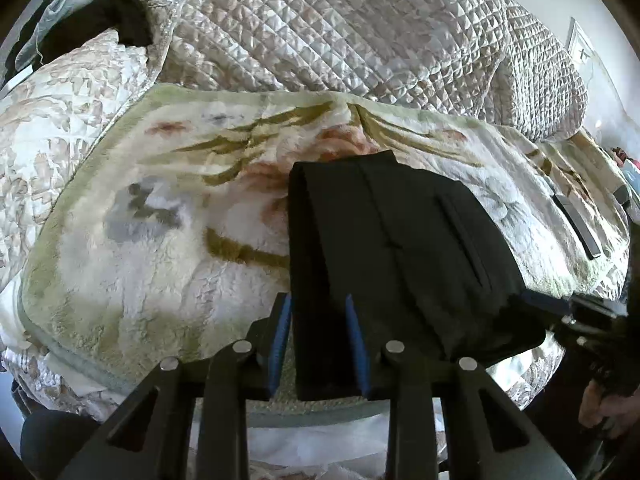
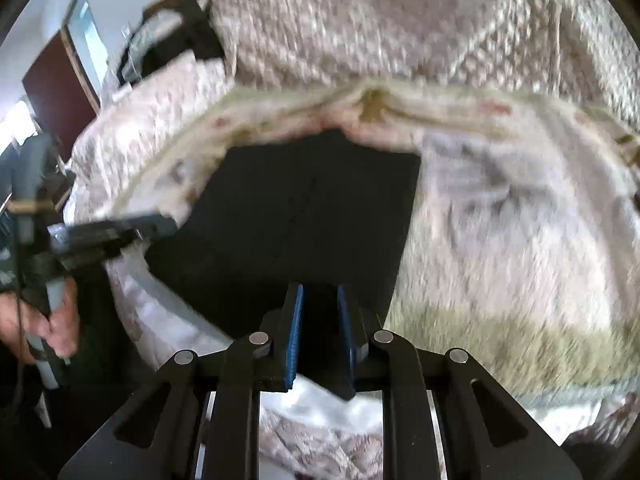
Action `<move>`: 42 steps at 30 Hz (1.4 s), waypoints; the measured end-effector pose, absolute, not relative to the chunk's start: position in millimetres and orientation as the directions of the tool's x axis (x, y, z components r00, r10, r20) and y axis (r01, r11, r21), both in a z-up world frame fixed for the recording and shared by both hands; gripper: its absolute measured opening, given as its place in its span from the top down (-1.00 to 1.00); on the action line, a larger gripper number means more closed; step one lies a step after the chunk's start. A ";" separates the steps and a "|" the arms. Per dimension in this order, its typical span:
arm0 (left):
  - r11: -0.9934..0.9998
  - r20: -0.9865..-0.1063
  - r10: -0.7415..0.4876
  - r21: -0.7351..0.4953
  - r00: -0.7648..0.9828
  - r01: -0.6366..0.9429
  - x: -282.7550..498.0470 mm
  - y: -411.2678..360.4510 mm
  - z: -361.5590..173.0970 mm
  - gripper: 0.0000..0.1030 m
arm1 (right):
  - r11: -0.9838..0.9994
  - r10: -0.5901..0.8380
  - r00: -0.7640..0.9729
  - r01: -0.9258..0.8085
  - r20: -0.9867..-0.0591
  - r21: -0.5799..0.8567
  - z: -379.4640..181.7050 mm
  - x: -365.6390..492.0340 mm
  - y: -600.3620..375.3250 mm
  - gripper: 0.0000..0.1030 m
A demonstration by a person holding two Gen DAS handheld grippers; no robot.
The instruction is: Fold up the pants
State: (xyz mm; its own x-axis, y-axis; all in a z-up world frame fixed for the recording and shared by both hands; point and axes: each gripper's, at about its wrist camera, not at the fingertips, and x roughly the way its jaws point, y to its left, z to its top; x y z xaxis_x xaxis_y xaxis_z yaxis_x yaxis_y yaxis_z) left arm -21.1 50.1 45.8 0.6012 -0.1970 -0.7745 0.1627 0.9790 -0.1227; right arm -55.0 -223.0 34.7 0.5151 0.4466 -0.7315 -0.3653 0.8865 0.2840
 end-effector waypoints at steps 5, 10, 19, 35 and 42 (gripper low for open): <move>0.981 -0.774 -0.193 -0.140 0.604 0.134 -20.8 60.5 53.1 0.40 | 0.878 0.473 0.523 -0.348 -0.709 0.329 45.6 -54.6 -231.0 0.66; 0.979 -0.771 -0.203 -0.156 0.604 0.130 -13.9 59.3 58.5 0.37 | 0.875 0.483 0.517 -0.295 -0.706 0.382 44.3 -45.1 -244.0 0.65; 0.972 -0.767 -0.236 -0.174 0.597 0.159 2.4 45.1 59.4 0.11 | 0.871 0.491 0.524 -0.284 -0.696 0.400 47.9 -30.3 -245.1 0.18; 0.949 -0.769 -0.315 -0.273 0.557 0.160 39.3 48.8 32.2 -0.12 | 0.829 0.552 0.467 -0.217 -0.691 0.516 21.4 21.3 -260.1 0.13; 0.890 -0.730 -0.436 -0.436 0.526 0.133 55.3 66.2 14.9 -0.26 | 0.794 0.594 0.457 -0.202 -0.662 0.573 13.2 33.0 -262.1 0.13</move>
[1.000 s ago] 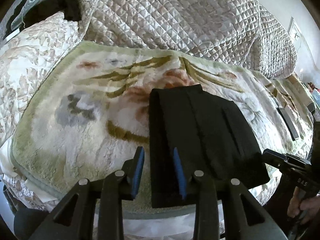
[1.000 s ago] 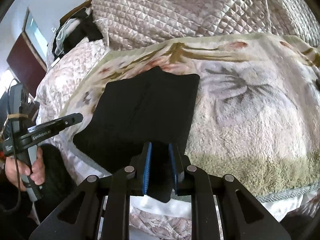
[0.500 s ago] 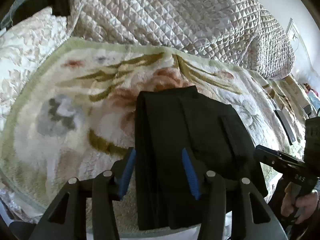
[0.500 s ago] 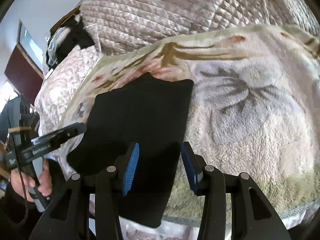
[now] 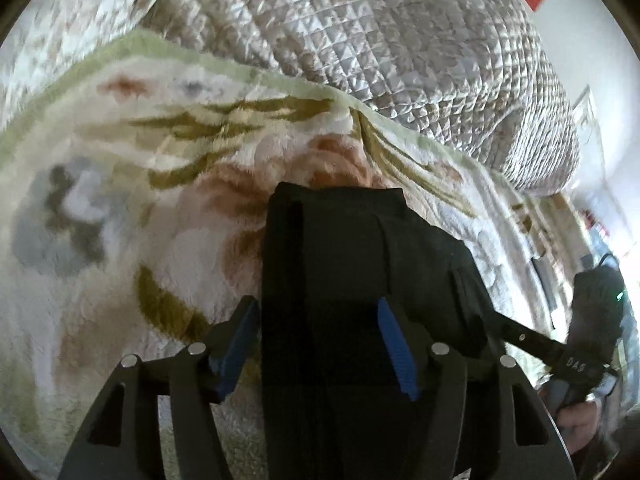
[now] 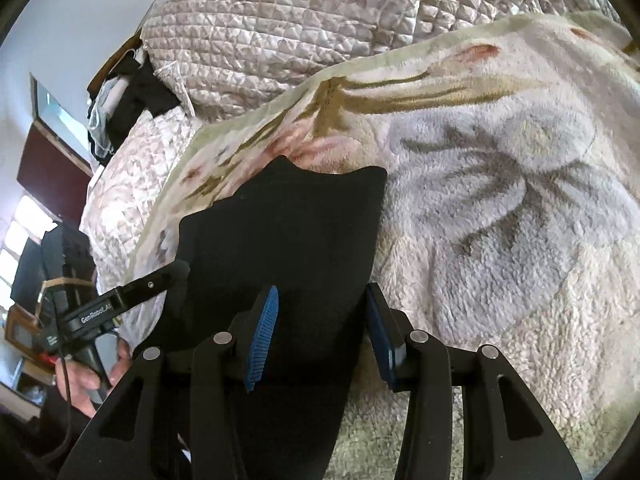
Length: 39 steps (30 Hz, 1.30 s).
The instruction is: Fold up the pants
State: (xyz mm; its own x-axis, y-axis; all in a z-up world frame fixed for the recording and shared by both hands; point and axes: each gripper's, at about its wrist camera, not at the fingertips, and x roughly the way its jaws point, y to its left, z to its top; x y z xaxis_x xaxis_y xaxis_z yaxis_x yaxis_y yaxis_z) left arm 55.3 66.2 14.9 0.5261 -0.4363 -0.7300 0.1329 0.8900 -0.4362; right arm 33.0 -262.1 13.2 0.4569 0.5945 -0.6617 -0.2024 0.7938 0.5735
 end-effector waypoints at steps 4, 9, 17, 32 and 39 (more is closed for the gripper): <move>0.874 -0.716 -0.470 -0.460 0.517 0.157 40.6 64.9 11.7 -0.26 | 0.772 0.622 0.442 -0.208 -0.646 0.601 10.4 23.4 -265.0 0.13; 0.881 -0.711 -0.461 -0.437 0.531 0.179 23.5 62.4 12.2 -0.26 | 0.741 0.659 0.413 -0.212 -0.628 0.637 8.4 6.6 -268.4 0.13; 0.895 -0.723 -0.432 -0.419 0.539 0.155 48.0 55.8 12.8 -0.08 | 0.762 0.636 0.421 -0.213 -0.647 0.611 7.0 19.7 -257.1 0.45; 0.907 -0.670 -0.412 -0.367 0.617 0.207 53.1 58.5 81.2 0.57 | 0.746 0.657 0.488 -0.308 -0.574 0.591 72.3 33.1 -237.0 0.67; 0.928 -0.681 -0.364 -0.319 0.636 0.191 106.4 71.8 88.8 0.57 | 0.731 0.673 0.475 -0.317 -0.567 0.604 71.8 90.6 -214.4 0.67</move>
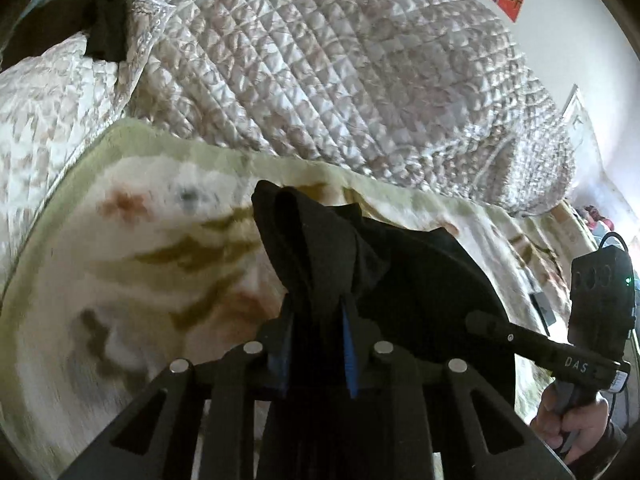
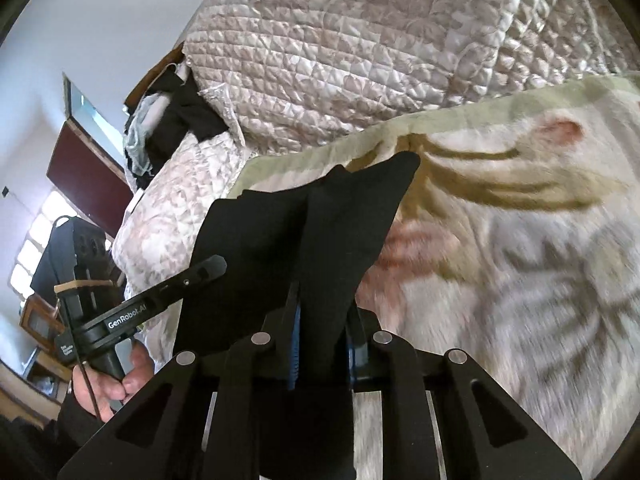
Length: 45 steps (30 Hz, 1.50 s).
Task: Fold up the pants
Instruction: 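Lay the folded pants down and open both grippers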
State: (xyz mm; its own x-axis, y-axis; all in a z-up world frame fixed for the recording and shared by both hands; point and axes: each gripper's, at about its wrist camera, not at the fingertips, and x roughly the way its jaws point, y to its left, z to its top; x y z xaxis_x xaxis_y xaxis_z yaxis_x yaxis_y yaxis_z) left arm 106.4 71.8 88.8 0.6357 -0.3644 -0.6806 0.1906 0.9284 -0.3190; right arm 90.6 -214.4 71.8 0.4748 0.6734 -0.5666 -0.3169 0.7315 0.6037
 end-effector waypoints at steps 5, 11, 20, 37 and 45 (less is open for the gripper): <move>0.943 -0.692 -0.325 -0.287 0.645 0.168 139.5 79.8 79.3 0.56 | 0.736 0.669 0.478 -0.318 -0.570 0.597 65.0 123.3 -199.5 0.67; 0.971 -0.778 -0.223 -0.232 0.587 0.062 160.7 93.9 38.8 0.45 | 0.789 0.604 0.449 -0.224 -0.658 0.572 35.0 149.7 -203.6 0.38; 0.972 -0.719 -0.201 -0.232 0.665 0.042 102.1 105.6 60.4 0.46 | 0.864 0.504 0.550 -0.319 -0.667 0.390 62.7 98.7 -212.5 0.39; 0.988 -0.743 -0.152 -0.140 0.652 0.071 50.8 69.3 54.0 0.46 | 0.880 0.440 0.542 -0.417 -0.716 0.226 65.5 43.4 -181.6 0.42; 0.991 -0.762 -0.127 -0.119 0.635 0.055 26.0 62.2 43.7 0.45 | 0.891 0.413 0.534 -0.403 -0.738 0.207 61.8 16.0 -185.2 0.36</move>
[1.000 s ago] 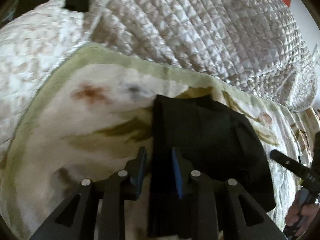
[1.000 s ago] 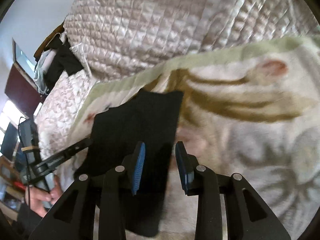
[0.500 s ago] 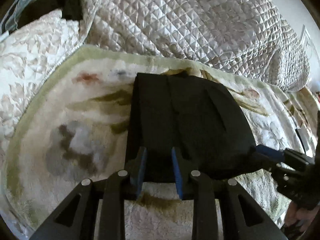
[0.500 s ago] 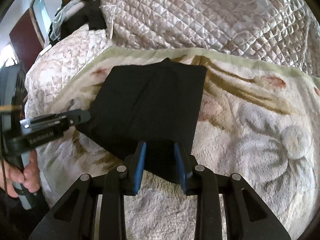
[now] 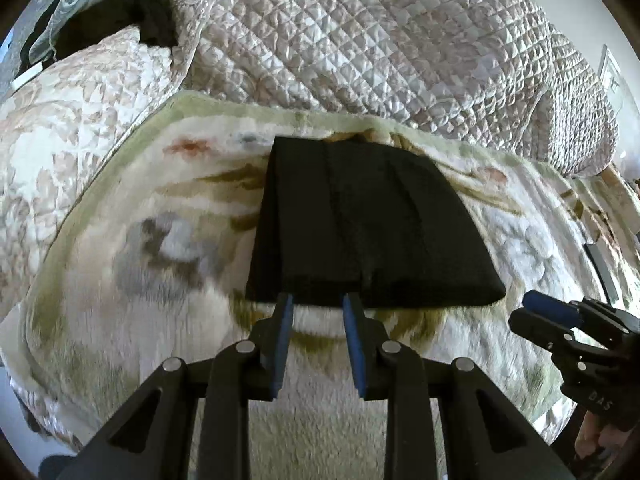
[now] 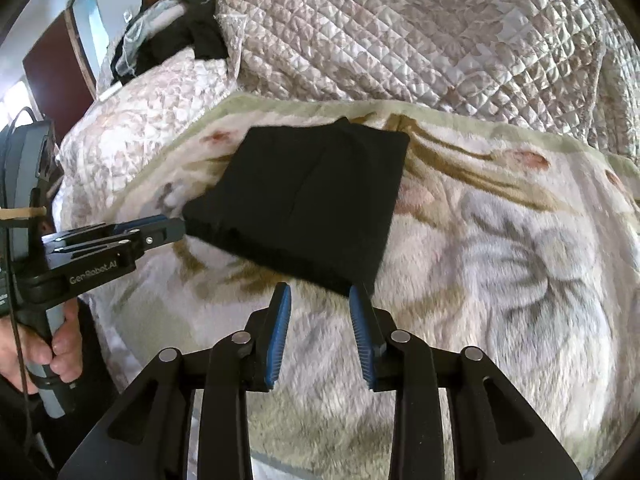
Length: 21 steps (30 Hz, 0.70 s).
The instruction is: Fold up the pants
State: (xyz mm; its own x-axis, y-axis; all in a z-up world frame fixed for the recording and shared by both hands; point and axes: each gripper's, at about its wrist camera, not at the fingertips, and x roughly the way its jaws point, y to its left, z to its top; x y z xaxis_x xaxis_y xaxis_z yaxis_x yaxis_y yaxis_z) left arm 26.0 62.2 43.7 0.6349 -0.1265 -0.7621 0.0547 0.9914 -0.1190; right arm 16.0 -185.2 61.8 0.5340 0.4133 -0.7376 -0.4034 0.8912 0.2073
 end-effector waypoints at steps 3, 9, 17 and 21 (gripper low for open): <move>0.992 -0.777 -0.121 -0.116 0.618 0.048 21.2 61.2 34.9 0.45 | 0.900 0.393 0.531 -0.389 -0.751 0.195 54.9 10.9 -186.2 0.28; 0.996 -0.784 -0.085 -0.074 0.615 0.043 17.3 59.3 23.8 0.39 | 0.911 0.366 0.537 -0.374 -0.760 0.174 45.9 6.4 -185.8 0.15; 0.998 -0.789 -0.066 -0.059 0.611 0.032 21.2 60.9 8.7 0.21 | 0.921 0.328 0.528 -0.362 -0.783 0.141 25.2 14.4 -180.5 0.06; 0.997 -0.783 -0.071 -0.063 0.617 0.035 21.2 59.9 6.4 0.10 | 0.922 0.320 0.540 -0.367 -0.779 0.124 23.5 12.8 -176.6 -0.02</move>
State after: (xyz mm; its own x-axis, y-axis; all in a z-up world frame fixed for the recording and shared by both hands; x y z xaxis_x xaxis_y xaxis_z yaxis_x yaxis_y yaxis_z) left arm 21.2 59.9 6.4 0.6174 -0.0707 -0.7835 0.0348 0.9974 -0.0626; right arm 12.8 -176.6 23.5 0.5400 0.3198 -0.7785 -0.3667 0.9220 0.1244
